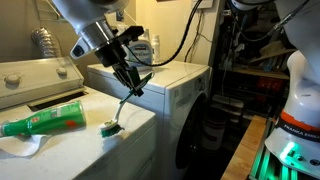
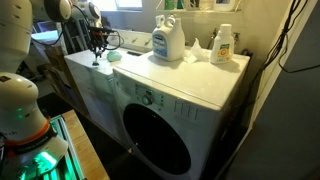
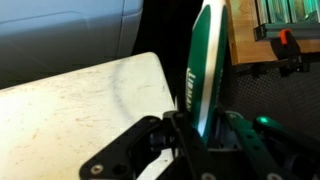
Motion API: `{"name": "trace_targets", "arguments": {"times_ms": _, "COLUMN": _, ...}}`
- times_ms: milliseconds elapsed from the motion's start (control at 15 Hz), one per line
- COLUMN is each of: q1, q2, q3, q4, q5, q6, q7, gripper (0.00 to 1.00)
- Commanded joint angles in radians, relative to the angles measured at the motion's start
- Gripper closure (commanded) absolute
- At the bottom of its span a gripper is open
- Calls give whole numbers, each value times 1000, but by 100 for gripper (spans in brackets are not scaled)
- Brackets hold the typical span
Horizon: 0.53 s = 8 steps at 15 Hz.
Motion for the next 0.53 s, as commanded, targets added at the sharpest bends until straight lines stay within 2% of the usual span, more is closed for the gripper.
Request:
{"name": "trace_targets", "arguments": {"times_ms": 0, "q1": -53, "q2": -160, "q3": -17, "q4": -94, "q5": -17, "q6": 41, "q7": 24, "gripper": 94}}
{"name": "trace_targets", "arguments": {"times_ms": 200, "q1": -86, "q2": -221, "q3": -59, "q4": -106, "q5": -71, "q6": 58, "q7": 54, "gripper": 94}}
{"name": "trace_targets", "arguments": {"times_ms": 467, "q1": -140, "q2": -231, "q3": -120, "q4": -153, "q5": -101, "q6": 193, "q7": 127, "gripper": 94}}
